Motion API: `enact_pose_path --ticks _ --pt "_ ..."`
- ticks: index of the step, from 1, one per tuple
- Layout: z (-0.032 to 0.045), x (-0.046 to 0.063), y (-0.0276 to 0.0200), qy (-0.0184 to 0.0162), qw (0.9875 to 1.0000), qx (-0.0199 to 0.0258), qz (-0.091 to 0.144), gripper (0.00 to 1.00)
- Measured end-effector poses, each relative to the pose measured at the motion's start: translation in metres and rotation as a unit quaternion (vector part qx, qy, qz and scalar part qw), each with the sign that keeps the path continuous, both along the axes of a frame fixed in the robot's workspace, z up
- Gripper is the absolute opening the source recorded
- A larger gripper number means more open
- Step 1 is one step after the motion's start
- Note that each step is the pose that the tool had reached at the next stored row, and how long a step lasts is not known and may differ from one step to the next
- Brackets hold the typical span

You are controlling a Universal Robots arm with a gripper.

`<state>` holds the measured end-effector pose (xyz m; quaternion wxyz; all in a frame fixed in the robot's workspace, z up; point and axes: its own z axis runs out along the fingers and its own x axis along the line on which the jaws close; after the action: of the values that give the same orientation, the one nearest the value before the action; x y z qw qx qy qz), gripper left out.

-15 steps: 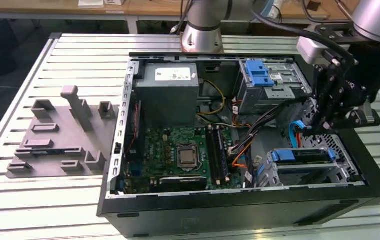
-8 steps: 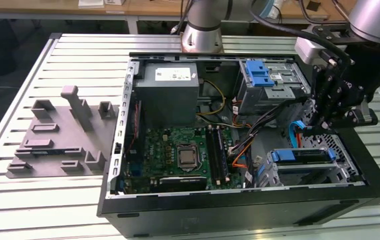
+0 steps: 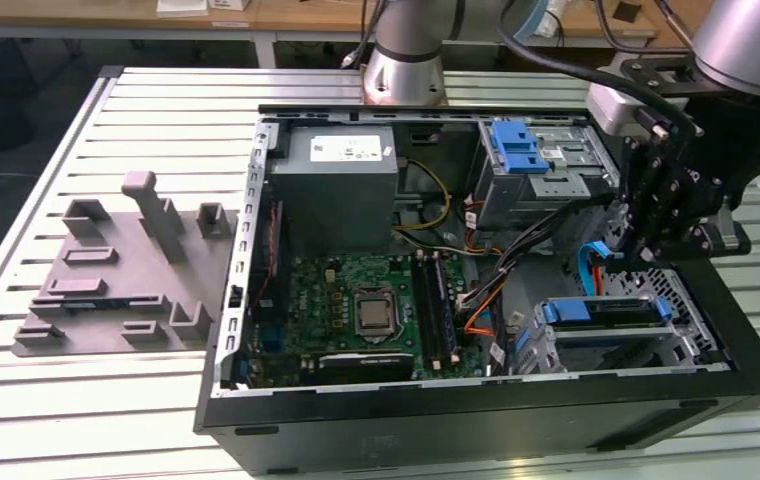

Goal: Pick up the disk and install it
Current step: 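Insert the first disk wire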

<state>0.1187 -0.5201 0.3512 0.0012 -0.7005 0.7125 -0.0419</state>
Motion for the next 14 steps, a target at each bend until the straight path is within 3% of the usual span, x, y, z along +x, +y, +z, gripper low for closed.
enact_pose_path --ticks 3,4,9,11,14 --pt "-0.0002 0.0005 0.0 0.001 1.0 -0.0001 0.0 0.24" --pt "-0.0002 0.0011 0.0 0.0024 1.0 0.0 0.0 0.17" --pt "-0.0009 0.0023 -0.0003 0.0107 0.9999 -0.0001 -0.001 0.17" --pt "-0.0016 0.0023 -0.0022 0.013 0.9999 -0.0001 -0.003 0.17" --pt "-0.004 0.0024 -0.0082 0.0134 0.9999 0.0 -0.004 0.17"
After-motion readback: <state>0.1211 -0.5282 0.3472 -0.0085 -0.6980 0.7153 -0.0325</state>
